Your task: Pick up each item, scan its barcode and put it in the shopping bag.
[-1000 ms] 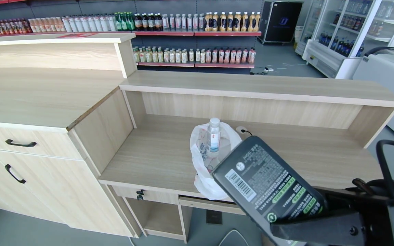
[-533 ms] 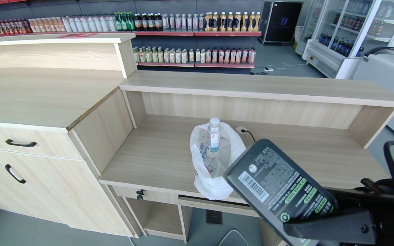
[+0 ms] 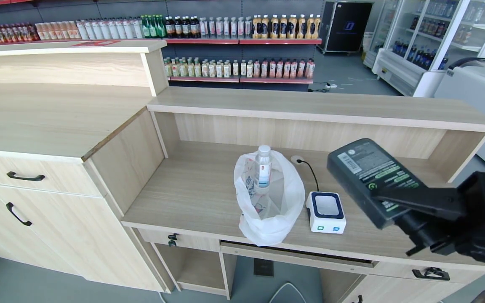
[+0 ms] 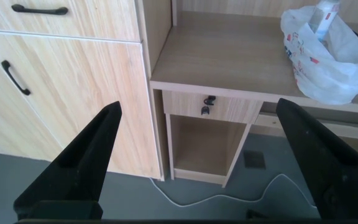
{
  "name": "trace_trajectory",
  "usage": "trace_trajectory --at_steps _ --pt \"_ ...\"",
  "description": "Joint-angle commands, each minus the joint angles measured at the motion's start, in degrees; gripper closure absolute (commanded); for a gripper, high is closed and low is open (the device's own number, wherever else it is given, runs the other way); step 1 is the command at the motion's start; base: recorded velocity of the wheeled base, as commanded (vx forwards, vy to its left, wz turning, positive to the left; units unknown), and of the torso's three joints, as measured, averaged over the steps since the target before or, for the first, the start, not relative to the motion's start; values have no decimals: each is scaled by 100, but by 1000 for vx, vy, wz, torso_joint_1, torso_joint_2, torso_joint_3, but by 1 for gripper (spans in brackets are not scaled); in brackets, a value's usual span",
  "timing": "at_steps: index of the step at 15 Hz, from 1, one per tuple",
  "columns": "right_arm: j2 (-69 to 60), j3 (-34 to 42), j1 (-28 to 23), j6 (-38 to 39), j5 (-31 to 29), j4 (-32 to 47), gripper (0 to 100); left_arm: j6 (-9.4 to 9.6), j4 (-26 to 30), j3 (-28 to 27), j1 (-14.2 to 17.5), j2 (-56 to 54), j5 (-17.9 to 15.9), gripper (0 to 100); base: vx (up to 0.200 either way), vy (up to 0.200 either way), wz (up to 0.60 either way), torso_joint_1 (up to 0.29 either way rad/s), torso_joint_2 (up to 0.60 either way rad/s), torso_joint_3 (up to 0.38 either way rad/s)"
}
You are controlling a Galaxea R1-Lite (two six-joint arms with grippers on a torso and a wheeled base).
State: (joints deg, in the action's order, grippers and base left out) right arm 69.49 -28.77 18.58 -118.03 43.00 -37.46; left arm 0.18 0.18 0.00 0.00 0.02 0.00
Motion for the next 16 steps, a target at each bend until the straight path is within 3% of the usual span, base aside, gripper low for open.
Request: trace_trajectory --at_steps 1,2,4,11,13,16 --pt "-1130 -15 -2280 2724 -1804 301 100 -1 -1 0 0 -2 0 0 0 0 0 0 0 0" --pt "-1148 -6 -2913 3532 -2313 283 100 -1 -1 0 0 -2 0 0 0 0 0 0 0 0" --pt "-1104 100 -3844 4631 -2146 301 100 -1 -9 0 0 -2 0 0 0 0 0 0 0 0" --pt "-216 126 -3747 6943 -2067 310 100 -1 -1 0 0 -2 0 0 0 0 0 0 0 0" --pt "144 29 -3493 7778 -2146 310 100 -1 -1 0 0 -2 0 0 0 0 600 -2 0 2" --pt "601 -111 -3229 8164 -2296 301 100 -1 -1 0 0 -2 0 0 0 0 600 -74 -14 -90"
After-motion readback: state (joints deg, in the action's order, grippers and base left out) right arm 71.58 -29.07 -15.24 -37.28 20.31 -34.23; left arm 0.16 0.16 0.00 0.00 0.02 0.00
